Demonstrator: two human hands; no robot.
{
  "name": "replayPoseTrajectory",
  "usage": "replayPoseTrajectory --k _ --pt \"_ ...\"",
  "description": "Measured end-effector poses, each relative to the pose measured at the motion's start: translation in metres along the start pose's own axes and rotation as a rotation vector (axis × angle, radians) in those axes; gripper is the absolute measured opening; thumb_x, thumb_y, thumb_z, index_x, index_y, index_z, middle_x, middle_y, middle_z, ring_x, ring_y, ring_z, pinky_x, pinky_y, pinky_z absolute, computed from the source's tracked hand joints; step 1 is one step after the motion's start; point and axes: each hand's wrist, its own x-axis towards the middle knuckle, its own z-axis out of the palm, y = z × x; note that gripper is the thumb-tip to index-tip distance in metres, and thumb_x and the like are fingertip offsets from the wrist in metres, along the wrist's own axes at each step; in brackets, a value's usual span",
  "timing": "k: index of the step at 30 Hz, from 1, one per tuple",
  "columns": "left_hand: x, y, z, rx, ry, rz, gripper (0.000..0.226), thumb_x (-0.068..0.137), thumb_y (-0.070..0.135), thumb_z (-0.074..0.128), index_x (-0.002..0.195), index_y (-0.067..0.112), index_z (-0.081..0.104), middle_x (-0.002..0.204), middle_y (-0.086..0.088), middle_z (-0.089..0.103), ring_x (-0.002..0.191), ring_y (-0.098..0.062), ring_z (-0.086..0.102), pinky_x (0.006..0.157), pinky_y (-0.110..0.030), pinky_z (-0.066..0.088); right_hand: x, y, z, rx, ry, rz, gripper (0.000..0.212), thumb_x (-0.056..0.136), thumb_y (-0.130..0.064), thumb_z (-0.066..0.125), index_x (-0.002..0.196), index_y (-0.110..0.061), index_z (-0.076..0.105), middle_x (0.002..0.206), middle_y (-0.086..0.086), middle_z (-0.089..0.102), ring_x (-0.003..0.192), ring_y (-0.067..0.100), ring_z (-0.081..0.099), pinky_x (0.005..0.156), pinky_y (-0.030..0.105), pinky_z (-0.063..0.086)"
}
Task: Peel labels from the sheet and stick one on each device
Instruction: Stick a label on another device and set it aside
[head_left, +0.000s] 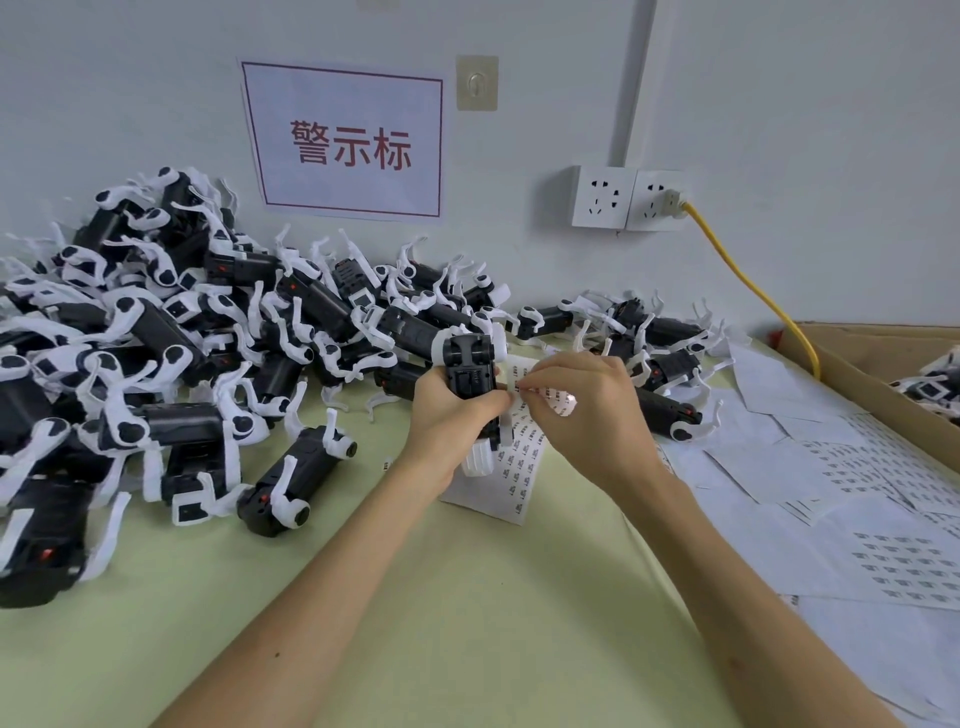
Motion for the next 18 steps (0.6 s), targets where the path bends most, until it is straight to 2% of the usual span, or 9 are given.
replayPoseTrajectory --k 3,5,9,12,15,18 --pt "-0.0005 -0.001 0.0008 0.046 -0.008 0.021 0.011 0.071 0.0 0.076 0.076 0.003 0.067 0.07 -0.008 0.067 0.063 -0.023 0.066 0.062 -0.045 0.059 -0.0008 0.0021 -0.0024 0.043 -0.027 0.009 0.011 0.08 -0.003 0.082 0.087 -0.012 0.082 0.087 -0.003 0.077 0.082 0.019 0.072 0.083 0.041 0.051" --pt "-0.0024 -0.0003 0.002 0.072 -0.024 0.026 0.016 0.063 0.007 0.075 0.077 0.006 0.066 0.069 -0.007 0.067 0.061 -0.023 0.065 0.061 -0.048 0.06 -0.0008 0.0042 -0.0043 0.064 -0.043 0.026 0.01 0.08 -0.004 0.082 0.086 -0.012 0.082 0.084 -0.003 0.076 0.077 0.016 0.071 0.073 0.037 0.055" --pt "-0.0043 0.0007 0.0016 0.117 -0.064 0.062 0.017 0.062 0.012 0.076 0.077 0.016 0.069 0.067 -0.002 0.07 0.061 -0.016 0.065 0.061 -0.044 0.061 -0.0017 0.0052 -0.0049 0.072 -0.067 0.056 0.008 0.08 -0.007 0.081 0.084 -0.014 0.081 0.08 -0.004 0.075 0.073 0.016 0.069 0.066 0.038 0.056" --pt "-0.0051 0.0018 0.0004 0.154 -0.073 0.071 0.02 0.062 0.012 0.077 0.079 0.015 0.066 0.065 -0.006 0.068 0.058 -0.016 0.063 0.055 -0.041 0.058 -0.0028 0.0031 -0.0055 0.072 -0.087 0.052 0.006 0.08 -0.009 0.08 0.081 -0.015 0.081 0.075 -0.005 0.074 0.068 0.014 0.067 0.061 0.035 0.054" --pt "-0.0065 0.0027 0.0001 0.167 -0.068 0.075 0.021 0.062 0.012 0.076 0.077 0.007 0.063 0.069 -0.02 0.068 0.058 -0.019 0.061 0.055 -0.04 0.055 -0.0033 0.0023 -0.0056 0.083 -0.104 0.063 0.007 0.08 -0.009 0.079 0.078 -0.015 0.081 0.072 -0.006 0.074 0.066 0.009 0.068 0.06 0.027 0.051" --pt "-0.0084 0.0045 0.0004 0.176 -0.091 0.084 0.015 0.064 0.015 0.077 0.075 0.015 0.066 0.068 -0.016 0.07 0.059 -0.018 0.064 0.059 -0.04 0.058 -0.0036 0.0036 -0.005 0.116 -0.109 0.119 0.008 0.081 -0.008 0.078 0.077 -0.016 0.081 0.07 -0.009 0.074 0.067 0.005 0.069 0.06 0.013 0.043"
